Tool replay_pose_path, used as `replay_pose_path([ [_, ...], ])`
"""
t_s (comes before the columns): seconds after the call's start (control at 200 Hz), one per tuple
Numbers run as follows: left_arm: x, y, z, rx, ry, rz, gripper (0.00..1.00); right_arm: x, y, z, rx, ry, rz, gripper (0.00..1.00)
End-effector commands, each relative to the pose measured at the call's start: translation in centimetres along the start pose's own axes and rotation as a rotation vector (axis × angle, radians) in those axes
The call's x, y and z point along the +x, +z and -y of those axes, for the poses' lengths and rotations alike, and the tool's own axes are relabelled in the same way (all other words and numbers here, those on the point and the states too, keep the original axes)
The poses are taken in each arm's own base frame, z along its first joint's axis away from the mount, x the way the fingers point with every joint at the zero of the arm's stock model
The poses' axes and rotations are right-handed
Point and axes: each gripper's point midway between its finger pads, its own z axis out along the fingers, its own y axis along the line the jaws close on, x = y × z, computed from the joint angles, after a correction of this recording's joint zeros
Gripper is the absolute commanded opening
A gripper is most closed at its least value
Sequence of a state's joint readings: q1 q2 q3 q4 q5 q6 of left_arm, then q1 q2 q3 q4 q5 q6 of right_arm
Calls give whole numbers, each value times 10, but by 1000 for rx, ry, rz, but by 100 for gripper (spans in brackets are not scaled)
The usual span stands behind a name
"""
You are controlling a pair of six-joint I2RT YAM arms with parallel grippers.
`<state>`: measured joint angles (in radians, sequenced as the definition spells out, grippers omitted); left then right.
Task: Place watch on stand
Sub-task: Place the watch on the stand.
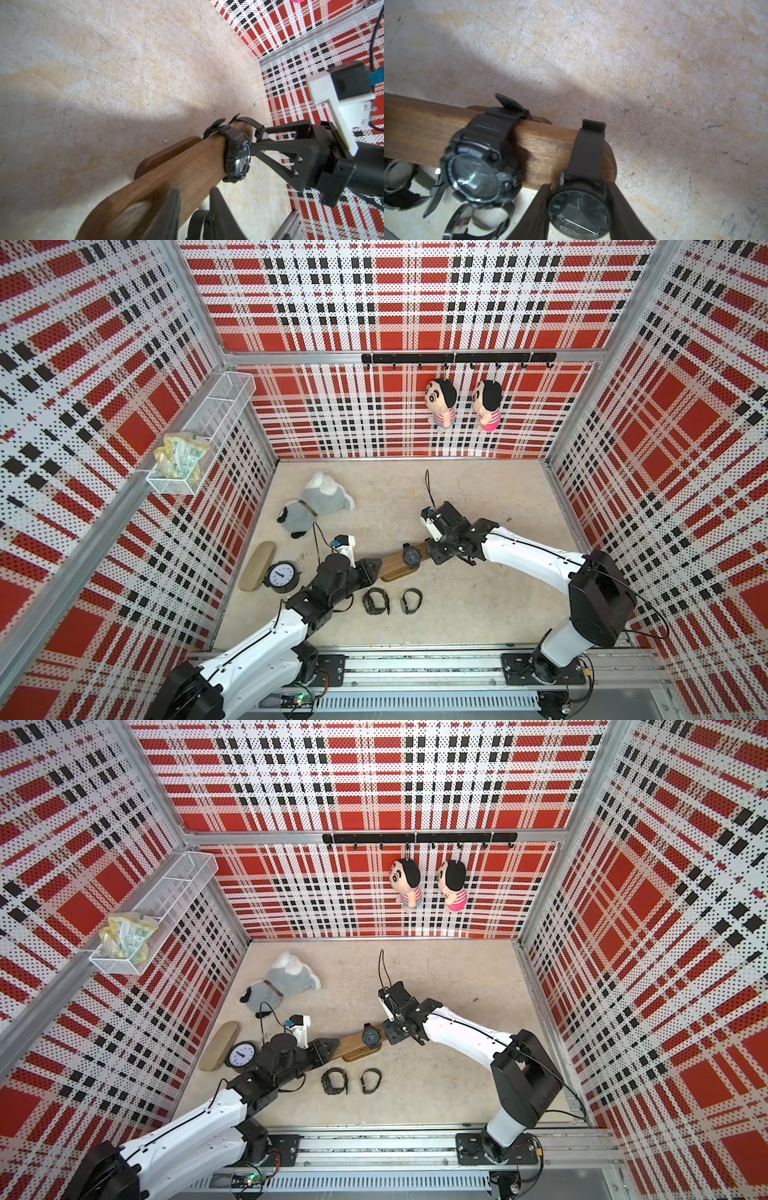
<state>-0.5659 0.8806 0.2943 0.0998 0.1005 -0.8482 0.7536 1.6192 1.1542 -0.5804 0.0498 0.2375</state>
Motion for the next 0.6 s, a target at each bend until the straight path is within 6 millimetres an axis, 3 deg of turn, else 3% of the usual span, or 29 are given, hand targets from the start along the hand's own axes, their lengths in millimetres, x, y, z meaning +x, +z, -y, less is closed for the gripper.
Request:
replay_pose_path([
  [0.0,-2,2,-1,6,5,15,28,-10,-8,-6,-7,11,28,35],
  [0.371,-3,5,-1,11,5,19,26,-10,-4,-25,-116,88,9,49],
  [0.596,-4,6,1,14,9,19,25,-8,-2,-32,-152,116,-7,63],
])
